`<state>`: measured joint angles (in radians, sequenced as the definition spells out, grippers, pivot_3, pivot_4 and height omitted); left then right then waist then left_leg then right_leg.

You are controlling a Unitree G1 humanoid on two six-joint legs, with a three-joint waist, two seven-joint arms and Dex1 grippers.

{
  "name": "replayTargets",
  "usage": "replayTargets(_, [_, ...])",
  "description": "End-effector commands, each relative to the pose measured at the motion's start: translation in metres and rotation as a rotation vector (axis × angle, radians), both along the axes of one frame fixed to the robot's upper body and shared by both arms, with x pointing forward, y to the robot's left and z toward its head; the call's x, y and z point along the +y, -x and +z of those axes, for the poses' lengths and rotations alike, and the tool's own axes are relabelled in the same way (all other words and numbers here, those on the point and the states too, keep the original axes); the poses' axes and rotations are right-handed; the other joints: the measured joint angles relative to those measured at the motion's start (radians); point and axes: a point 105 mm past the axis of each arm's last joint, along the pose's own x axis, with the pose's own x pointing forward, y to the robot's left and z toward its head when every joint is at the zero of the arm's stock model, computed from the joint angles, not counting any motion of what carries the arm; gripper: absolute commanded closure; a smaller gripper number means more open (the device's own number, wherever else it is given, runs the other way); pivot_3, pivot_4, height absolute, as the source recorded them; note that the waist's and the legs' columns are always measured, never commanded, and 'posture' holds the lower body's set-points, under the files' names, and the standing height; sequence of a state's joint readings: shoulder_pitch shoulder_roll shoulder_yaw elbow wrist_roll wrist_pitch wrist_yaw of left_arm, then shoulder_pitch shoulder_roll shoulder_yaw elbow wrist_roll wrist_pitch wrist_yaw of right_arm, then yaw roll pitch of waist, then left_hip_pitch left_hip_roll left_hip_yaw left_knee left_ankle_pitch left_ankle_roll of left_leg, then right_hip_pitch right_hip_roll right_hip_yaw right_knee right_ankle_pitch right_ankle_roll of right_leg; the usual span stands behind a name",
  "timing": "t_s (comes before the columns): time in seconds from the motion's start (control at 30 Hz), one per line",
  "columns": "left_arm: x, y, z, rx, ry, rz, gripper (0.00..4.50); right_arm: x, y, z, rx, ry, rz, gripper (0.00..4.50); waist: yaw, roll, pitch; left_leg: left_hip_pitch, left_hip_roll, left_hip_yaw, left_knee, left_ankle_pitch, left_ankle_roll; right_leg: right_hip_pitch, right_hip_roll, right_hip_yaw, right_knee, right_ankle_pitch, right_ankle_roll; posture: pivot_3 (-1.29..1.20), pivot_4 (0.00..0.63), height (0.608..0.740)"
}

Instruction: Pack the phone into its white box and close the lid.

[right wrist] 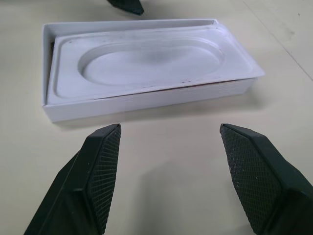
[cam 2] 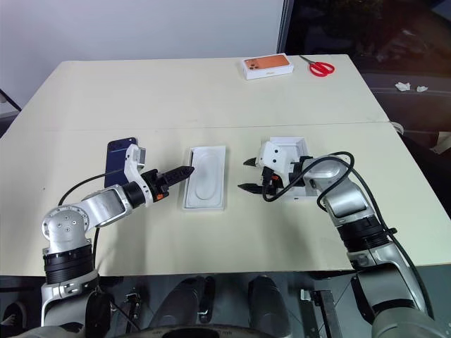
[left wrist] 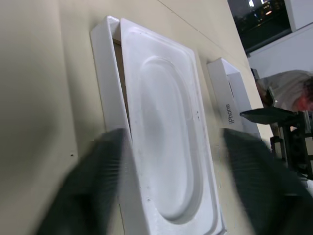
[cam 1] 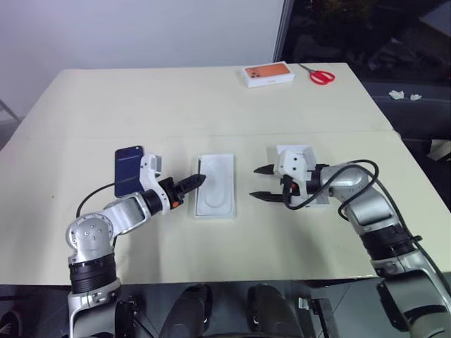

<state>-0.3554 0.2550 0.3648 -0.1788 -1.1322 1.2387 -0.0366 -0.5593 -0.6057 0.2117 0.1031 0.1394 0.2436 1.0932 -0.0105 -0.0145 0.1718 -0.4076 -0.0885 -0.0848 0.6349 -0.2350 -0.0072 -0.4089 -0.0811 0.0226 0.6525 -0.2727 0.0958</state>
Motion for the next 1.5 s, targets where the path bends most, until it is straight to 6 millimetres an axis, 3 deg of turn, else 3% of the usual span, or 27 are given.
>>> replayTargets(0.03, [0.000,0.003,0.015,-0.061,-0.019,-0.023,0.02,0.005,-0.004,0.013,-0.056,-0.020,0.011,1.10,0.000,0.000,0.000,0.000,0.000,0.000,0.000,0.000,0.000,0.000,0.000,0.000,0.000,0.000,0.000,0.00,0.150,0.740])
replayTargets(0.23, [0.015,0.000,0.029,-0.126,-0.056,0.003,0.02,0.005,-0.013,0.017,-0.092,-0.030,-0.022,1.10,-0.001,0.000,0.000,0.000,0.000,0.000,0.000,0.000,0.000,0.000,0.000,0.000,0.000,0.000,0.000,0.00,0.150,0.740])
replayTargets(0.33, [0.023,0.000,0.047,-0.235,-0.050,0.010,0.02,0.023,-0.017,0.034,-0.139,-0.096,-0.016,1.10,-0.004,0.000,0.000,0.000,0.000,0.000,0.000,0.001,-0.002,0.000,0.000,0.000,0.000,0.000,0.000,0.00,0.150,0.740])
replayTargets(0.43, [0.035,-0.001,0.062,-0.351,-0.087,0.035,0.00,0.043,-0.017,0.041,-0.169,-0.129,0.002,2.01,-0.005,0.000,0.000,0.000,0.001,0.000,-0.002,0.003,-0.005,-0.001,0.001,0.000,0.000,0.000,0.000,0.00,0.150,0.740])
replayTargets(0.47, [0.040,0.000,0.067,-0.387,-0.091,0.038,0.00,0.050,-0.016,0.042,-0.180,-0.130,0.015,2.64,-0.003,0.000,0.000,0.000,0.001,0.000,-0.003,0.003,-0.006,-0.002,0.001,0.000,0.000,0.000,0.000,0.00,0.150,0.740])
replayTargets(0.6, [0.059,0.008,0.070,-0.490,-0.205,0.009,0.00,0.082,-0.029,0.046,-0.249,-0.132,-0.036,4.45,-0.010,0.000,0.000,0.000,0.001,0.000,-0.003,0.003,-0.006,-0.002,0.001,0.001,-0.001,0.000,0.000,0.00,0.150,0.740])
replayTargets(0.83, [0.068,0.013,0.070,-0.515,-0.203,0.025,0.00,0.096,-0.039,0.020,-0.407,0.105,0.019,4.45,0.002,0.000,0.000,0.000,-0.001,-0.001,-0.003,0.003,-0.006,-0.001,-0.001,0.000,-0.002,0.000,-0.001,0.00,0.150,0.740])
replayTargets(1.0, [0.072,0.013,0.063,-0.513,-0.238,0.044,0.00,0.103,-0.030,-0.005,-0.480,0.277,0.156,4.45,-0.011,0.000,0.000,0.000,0.001,0.000,-0.004,0.004,-0.006,-0.003,0.001,0.000,-0.002,0.000,-0.001,0.00,0.150,0.740])
replayTargets(1.3, [0.075,0.012,0.062,-0.508,-0.243,0.067,0.00,0.120,-0.016,-0.025,-0.455,0.293,0.233,4.45,-0.008,0.000,0.000,0.000,0.001,-0.001,-0.004,0.004,-0.006,-0.003,0.002,0.000,-0.001,0.000,-0.001,0.00,0.150,0.740])
replayTargets(1.5, [0.076,0.012,0.062,-0.503,-0.249,0.077,0.00,0.127,-0.008,-0.028,-0.438,0.272,0.254,4.45,-0.007,0.000,0.000,0.000,0.001,-0.001,-0.004,0.004,-0.006,-0.002,0.002,0.000,-0.001,0.000,-0.001,0.00,0.150,0.740])
